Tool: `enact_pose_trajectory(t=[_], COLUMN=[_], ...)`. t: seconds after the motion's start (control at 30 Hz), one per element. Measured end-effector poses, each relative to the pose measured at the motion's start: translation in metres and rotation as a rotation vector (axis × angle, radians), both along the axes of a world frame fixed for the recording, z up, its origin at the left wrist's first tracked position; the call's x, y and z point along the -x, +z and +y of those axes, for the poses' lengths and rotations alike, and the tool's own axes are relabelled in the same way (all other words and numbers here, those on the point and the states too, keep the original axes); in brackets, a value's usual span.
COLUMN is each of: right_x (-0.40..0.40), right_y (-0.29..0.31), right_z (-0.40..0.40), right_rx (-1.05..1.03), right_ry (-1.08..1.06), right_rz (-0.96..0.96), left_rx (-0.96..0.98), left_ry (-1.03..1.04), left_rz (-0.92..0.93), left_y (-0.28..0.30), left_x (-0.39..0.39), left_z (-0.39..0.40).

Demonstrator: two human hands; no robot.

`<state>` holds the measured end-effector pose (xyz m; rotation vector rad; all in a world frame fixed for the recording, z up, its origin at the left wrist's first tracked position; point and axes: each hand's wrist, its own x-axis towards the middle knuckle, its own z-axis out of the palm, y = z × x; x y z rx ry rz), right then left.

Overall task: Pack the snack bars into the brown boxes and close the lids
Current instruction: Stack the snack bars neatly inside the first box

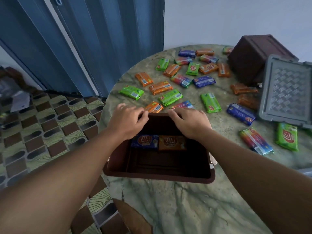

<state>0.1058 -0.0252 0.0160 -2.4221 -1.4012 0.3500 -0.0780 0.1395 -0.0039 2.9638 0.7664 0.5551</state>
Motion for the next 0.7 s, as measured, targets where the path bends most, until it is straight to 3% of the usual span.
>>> enact_pose_trajectory(t=[0.17, 0.27, 0.43, 0.7], right_x=[-0.027, -0.053, -0.077, -0.082], right_y=[0.012, 0.008, -0.01, -0.041], right_z=[0.039, 0.063, 0.087, 0.098], right_rx=[-0.004, 0.113, 0.393, 0.623], right_ry=[-0.213, -0.181, -0.037, 0.008], right_rz=[0.257, 0.219, 0.076, -0.073], left_rx=[0.304, 0.437, 0.453, 0.592], left_ry=[0.139, 0.234, 0.278, 0.378], left_rz=[0.121, 0.271, 0.547, 0.613], left_y=[0.009, 0.014, -0.001, -0.048], left_x=[-0.056, -0.091, -0.129, -0.134], left_z=[0.018, 0.036, 0.057, 0.071])
